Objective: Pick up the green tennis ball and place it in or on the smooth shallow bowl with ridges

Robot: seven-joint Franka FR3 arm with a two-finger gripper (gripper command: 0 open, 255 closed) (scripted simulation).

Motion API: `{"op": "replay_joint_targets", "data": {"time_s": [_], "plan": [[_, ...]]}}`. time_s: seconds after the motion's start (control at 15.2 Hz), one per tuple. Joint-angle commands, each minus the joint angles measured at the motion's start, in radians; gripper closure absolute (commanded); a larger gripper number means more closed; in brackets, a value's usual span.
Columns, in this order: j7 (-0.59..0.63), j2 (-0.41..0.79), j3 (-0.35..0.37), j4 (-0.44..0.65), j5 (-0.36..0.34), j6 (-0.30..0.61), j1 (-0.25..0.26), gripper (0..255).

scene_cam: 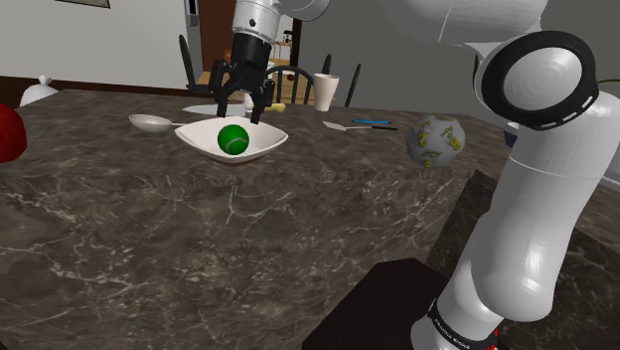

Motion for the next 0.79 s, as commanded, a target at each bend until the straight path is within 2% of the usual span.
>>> {"op": "replay_joint_targets", "data": {"time_s": [0.0,0.2,0.46,0.73], "plan": [[0.000,0.000,0.000,0.000,0.000,0.000,0.000,0],[0.000,0.000,0.000,0.000,0.000,0.000,0.000,0],[0.017,0.064,-0.011,0.211,0.001,-0.150,-0.018,0],[0.017,0.064,-0.011,0.211,0.001,-0.150,-0.018,0]]}}
